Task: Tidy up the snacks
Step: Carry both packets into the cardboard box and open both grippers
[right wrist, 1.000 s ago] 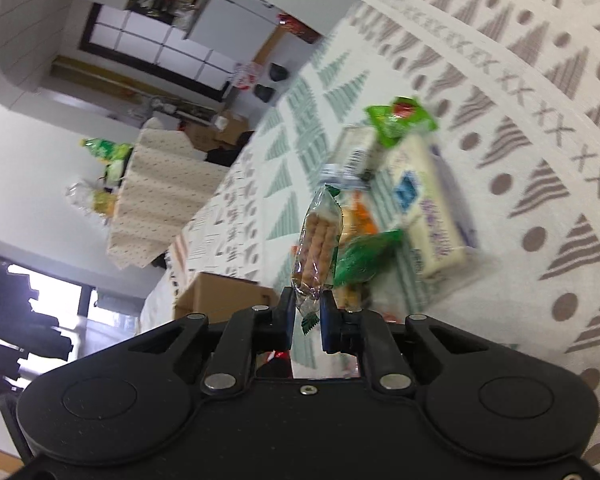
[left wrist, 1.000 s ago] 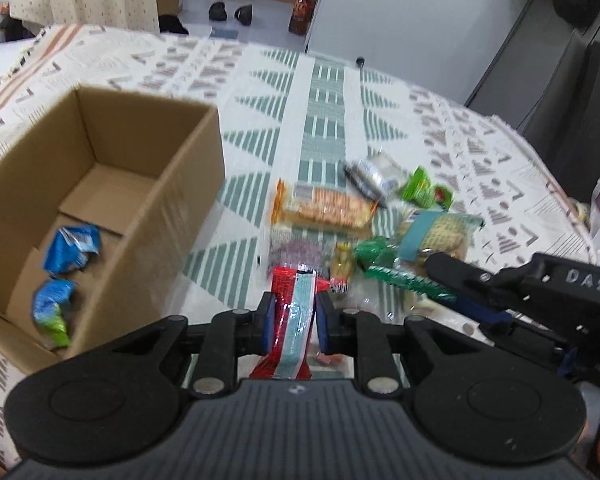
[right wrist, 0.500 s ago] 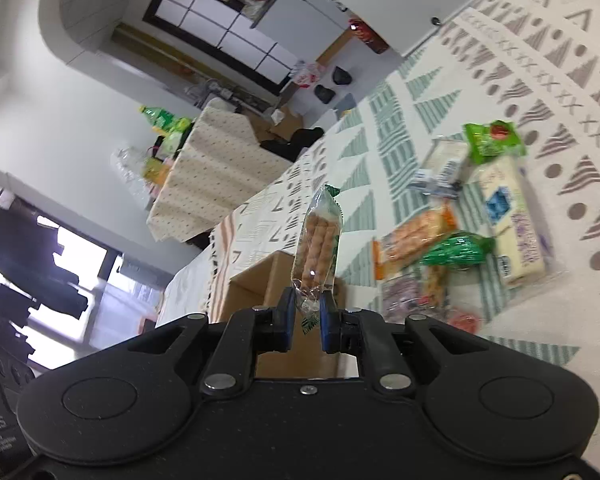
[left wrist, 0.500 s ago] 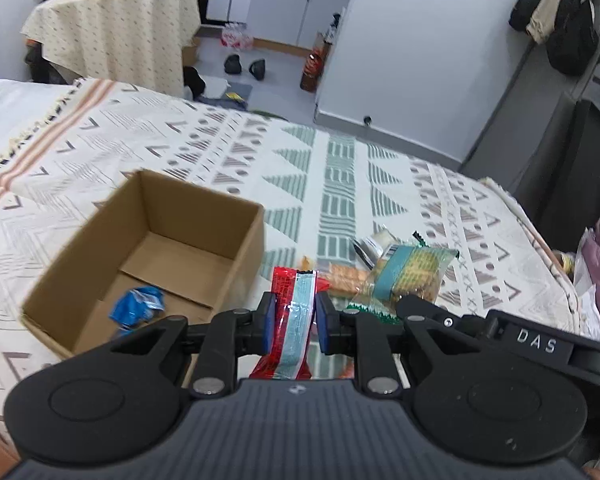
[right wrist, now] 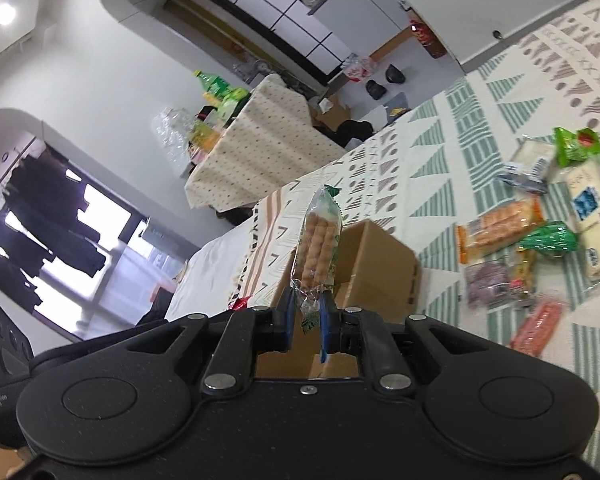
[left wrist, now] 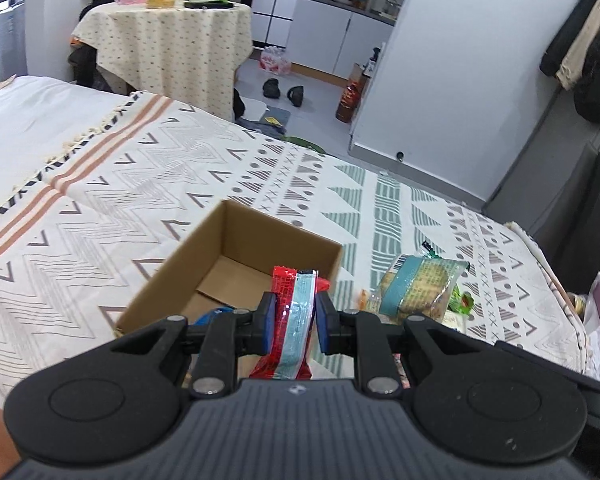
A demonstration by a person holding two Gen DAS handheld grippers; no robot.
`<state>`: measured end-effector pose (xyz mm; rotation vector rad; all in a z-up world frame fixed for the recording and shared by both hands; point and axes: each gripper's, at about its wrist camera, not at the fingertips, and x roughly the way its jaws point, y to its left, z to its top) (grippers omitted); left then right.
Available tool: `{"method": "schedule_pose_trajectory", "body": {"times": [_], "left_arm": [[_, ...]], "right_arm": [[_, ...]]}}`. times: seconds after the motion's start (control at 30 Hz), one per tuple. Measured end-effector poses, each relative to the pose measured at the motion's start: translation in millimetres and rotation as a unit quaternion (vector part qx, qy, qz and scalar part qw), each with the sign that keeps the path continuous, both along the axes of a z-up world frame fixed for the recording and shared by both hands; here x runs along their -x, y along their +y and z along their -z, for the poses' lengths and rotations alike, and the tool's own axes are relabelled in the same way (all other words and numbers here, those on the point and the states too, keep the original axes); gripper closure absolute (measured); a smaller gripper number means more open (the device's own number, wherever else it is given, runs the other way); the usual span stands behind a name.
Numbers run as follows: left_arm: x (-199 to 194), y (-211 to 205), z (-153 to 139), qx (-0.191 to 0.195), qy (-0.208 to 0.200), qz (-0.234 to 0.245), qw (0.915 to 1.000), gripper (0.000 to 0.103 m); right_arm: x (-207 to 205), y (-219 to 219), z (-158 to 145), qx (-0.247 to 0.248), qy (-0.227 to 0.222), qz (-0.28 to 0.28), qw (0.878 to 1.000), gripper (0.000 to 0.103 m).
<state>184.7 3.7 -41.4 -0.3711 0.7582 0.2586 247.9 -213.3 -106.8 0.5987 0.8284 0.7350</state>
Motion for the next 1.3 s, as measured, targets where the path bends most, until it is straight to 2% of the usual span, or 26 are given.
{"method": "schedule_pose_trajectory", "body": {"times": [0.43, 0.7, 0.77, 0.83, 0.93, 1.13, 1.3], "left_arm": [[11, 50, 9, 0.032, -0.006, -0.033, 0.9989, 0.083], [-2, 69, 27, 0.043, 0.003, -0.053, 0.9976, 0.079], [-6, 71, 31, 0.046, 0.014, -0.050, 0.9976, 0.073], [-8, 73, 35, 0.047, 0.025, -0.049, 0.9974, 0.059], [-7, 76, 38, 0.044, 0.033, -0.057, 0.9969, 0.050], [-8, 77, 42, 0.040, 0.049, -0.061, 0.9962, 0.037], [-7, 73, 39, 0.027, 0.059, -0.057, 0.9963, 0.025]], "right_arm": [[15, 43, 0, 0.044, -0.012, -0.035, 0.998, 0.090], [14, 56, 11, 0.067, -0.005, -0.046, 0.997, 0.090], [11, 59, 15, 0.071, -0.001, -0.048, 0.996, 0.090], [9, 62, 18, 0.074, 0.003, -0.053, 0.996, 0.090], [9, 68, 23, 0.080, 0.007, -0.068, 0.994, 0.090], [12, 73, 22, 0.089, 0.003, -0.075, 0.993, 0.073], [12, 62, 13, 0.087, 0.002, -0.058, 0.995, 0.059]]}}
